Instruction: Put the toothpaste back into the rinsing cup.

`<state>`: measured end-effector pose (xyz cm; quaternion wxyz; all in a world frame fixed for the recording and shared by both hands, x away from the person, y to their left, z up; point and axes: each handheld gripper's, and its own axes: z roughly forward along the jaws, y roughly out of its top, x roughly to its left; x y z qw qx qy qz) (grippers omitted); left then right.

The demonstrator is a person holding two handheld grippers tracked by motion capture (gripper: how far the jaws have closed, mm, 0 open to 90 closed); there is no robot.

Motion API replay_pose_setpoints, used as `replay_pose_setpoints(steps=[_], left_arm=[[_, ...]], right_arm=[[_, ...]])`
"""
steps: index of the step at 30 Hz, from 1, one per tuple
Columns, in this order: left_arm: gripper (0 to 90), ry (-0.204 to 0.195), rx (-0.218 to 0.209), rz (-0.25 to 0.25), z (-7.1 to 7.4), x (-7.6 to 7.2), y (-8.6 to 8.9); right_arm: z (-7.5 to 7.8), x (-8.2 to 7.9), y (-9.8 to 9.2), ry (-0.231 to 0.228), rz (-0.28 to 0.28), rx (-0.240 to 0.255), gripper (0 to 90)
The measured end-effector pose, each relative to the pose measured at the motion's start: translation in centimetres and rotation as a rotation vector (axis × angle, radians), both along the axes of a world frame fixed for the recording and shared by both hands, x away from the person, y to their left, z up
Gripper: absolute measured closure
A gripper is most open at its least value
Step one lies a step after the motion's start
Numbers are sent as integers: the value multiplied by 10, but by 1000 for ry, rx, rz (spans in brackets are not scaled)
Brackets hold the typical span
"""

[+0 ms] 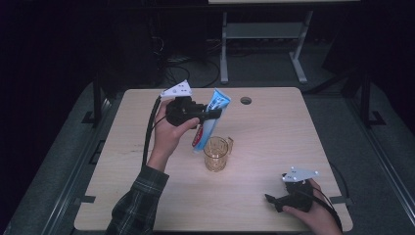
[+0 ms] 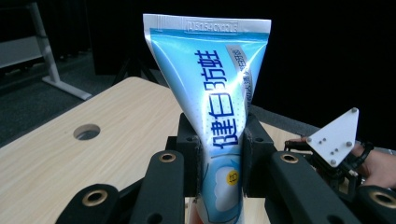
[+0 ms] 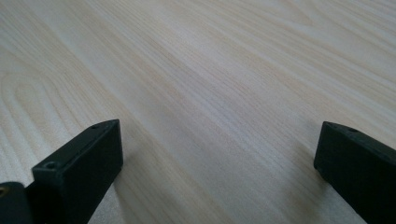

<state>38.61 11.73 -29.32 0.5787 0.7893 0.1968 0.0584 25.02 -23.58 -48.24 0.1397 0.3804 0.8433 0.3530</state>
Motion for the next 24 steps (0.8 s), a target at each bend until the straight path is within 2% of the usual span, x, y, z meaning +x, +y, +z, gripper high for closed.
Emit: replay_pose_setpoints(steps=[14, 24], left_arm=[[731, 4, -12, -32, -6, 10, -31], [730, 4, -7, -47, -16, 13, -38]], right_arm=[[0, 0, 0, -1, 5, 0, 5], [0, -1, 0, 0, 8, 3, 5]])
